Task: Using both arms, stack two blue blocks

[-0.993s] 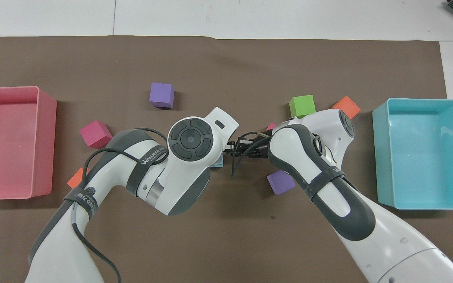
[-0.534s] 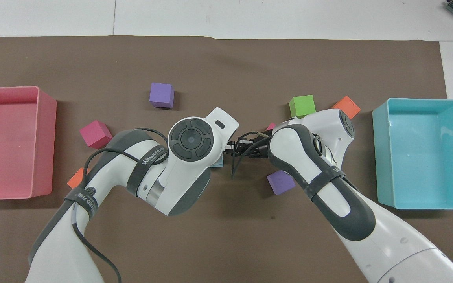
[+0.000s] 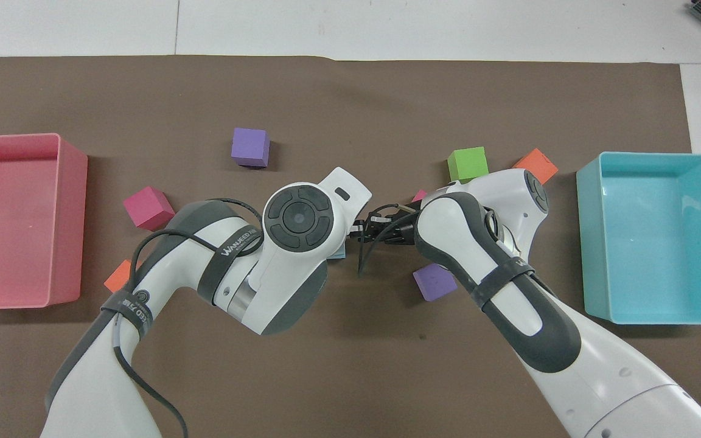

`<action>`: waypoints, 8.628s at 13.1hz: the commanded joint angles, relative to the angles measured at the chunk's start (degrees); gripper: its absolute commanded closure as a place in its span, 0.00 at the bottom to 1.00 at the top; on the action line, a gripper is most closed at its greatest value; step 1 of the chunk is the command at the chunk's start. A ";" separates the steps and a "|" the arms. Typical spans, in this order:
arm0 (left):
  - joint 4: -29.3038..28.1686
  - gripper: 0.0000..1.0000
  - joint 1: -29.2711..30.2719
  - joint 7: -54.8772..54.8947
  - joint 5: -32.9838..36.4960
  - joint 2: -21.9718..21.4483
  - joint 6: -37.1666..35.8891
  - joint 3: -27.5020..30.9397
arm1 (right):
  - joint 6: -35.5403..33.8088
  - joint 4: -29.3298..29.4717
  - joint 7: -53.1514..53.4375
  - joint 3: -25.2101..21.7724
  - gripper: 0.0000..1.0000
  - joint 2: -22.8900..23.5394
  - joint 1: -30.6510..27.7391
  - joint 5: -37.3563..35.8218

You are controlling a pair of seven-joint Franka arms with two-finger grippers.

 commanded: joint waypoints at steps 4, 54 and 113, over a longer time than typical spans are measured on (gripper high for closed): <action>0.74 1.00 -0.90 0.66 1.92 0.31 0.30 0.49 | 1.03 -1.54 -2.37 0.29 1.00 -1.22 -0.18 1.76; -3.65 0.00 7.00 15.84 1.31 -14.70 -12.25 0.67 | 0.95 -1.45 -2.37 0.29 1.00 -1.22 -0.27 1.76; 18.67 0.00 34.08 45.40 -1.59 -19.90 -43.82 1.46 | -43.61 16.30 12.58 -1.29 0.00 -30.57 -23.21 -60.29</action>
